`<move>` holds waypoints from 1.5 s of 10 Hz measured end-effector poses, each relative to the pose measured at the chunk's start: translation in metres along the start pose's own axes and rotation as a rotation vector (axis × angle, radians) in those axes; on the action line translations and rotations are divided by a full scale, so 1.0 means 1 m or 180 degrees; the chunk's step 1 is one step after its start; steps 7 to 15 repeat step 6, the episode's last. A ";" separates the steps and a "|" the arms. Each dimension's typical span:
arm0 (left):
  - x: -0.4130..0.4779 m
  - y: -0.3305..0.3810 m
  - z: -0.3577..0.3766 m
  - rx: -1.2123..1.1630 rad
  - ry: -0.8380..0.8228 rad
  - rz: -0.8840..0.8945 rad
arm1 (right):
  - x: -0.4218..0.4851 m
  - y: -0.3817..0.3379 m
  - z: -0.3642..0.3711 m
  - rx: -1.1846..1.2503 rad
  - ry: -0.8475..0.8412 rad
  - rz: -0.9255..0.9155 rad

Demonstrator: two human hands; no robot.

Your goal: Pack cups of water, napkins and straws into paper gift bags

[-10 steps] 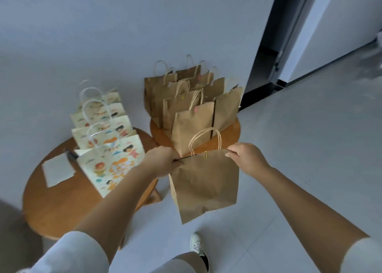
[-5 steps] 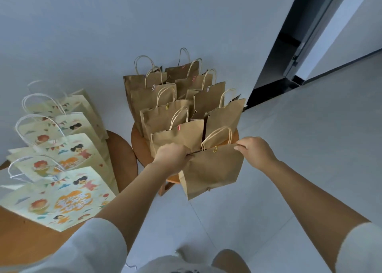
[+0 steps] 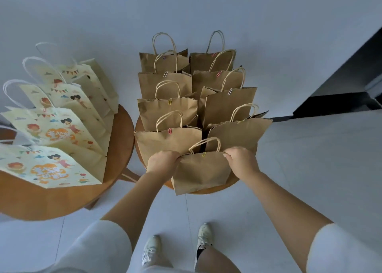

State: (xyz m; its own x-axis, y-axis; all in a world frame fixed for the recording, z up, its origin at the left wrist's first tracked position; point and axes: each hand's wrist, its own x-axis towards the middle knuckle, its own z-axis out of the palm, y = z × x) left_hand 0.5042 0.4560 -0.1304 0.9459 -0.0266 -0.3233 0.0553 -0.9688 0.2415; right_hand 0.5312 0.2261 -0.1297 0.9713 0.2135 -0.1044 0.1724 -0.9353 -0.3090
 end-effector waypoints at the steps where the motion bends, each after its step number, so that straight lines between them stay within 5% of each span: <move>1: 0.000 0.008 0.012 -0.0269 0.0233 -0.0262 | 0.008 0.012 0.008 0.0054 0.0147 -0.0184; 3: -0.018 0.021 0.013 -0.0685 0.0391 -0.0602 | -0.004 0.017 0.005 0.0179 0.0301 -0.0674; 5: -0.074 0.024 -0.004 -0.0805 0.0750 -0.0372 | -0.050 0.004 -0.009 0.0186 0.0847 -0.0830; 15: -0.111 0.018 -0.007 -0.0715 0.0744 -0.0250 | -0.088 -0.018 -0.018 0.0240 0.0840 -0.0724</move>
